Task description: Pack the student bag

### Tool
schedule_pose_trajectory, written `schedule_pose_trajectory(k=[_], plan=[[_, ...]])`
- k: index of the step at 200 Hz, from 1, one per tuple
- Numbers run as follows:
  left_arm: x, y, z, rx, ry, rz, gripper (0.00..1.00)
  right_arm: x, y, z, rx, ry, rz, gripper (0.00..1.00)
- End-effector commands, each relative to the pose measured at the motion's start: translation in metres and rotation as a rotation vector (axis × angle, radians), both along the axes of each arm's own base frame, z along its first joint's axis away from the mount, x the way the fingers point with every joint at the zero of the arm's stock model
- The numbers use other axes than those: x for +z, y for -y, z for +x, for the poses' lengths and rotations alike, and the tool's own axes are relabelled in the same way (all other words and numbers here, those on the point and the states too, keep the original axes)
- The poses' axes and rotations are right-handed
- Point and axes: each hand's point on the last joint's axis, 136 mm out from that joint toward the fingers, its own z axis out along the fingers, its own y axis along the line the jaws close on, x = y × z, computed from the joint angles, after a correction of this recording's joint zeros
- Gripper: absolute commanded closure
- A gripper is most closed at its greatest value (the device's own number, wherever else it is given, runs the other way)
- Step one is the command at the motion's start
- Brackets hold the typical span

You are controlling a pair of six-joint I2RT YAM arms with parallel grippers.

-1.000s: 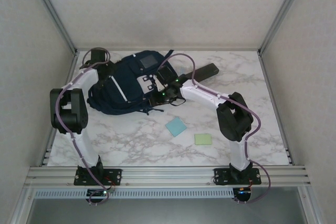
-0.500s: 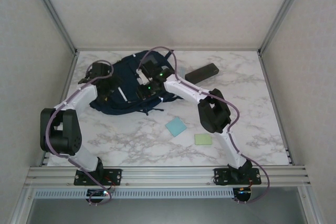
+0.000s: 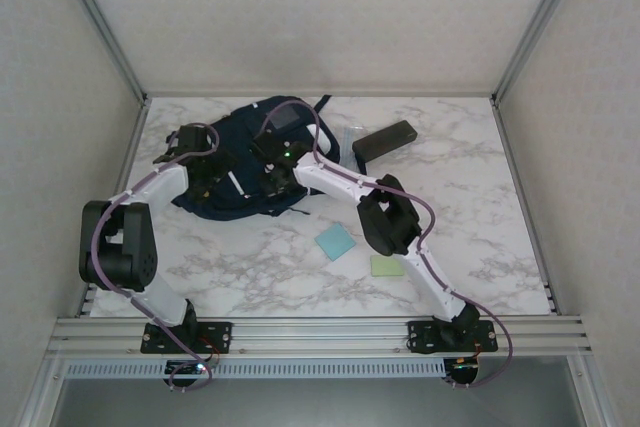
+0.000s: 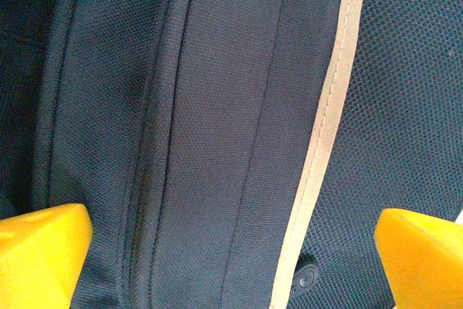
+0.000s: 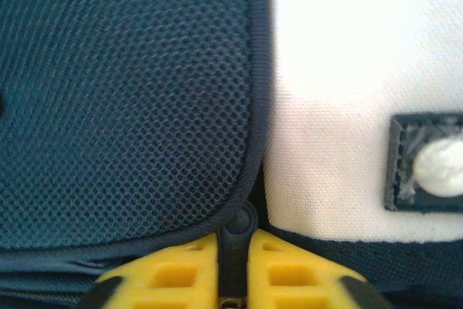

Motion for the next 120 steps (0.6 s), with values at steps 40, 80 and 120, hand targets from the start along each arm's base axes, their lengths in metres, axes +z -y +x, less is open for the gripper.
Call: schedule_pose_trajectory(k=[40,80,120], plan=[[-0.014,0.01,-0.001,0.009,-0.031,-0.026,0.0,0.009,0.025,0.029,-0.515,-0.175,0.58,0.94],[-0.013,0.013,0.006,0.013,-0.02,-0.031,0.0,0.045,0.025,0.031,-0.491,-0.111,0.719,0.91],[-0.002,0.019,0.011,-0.027,0.0,-0.022,0.0,0.068,0.02,0.012,-0.354,-0.108,0.752,0.85]])
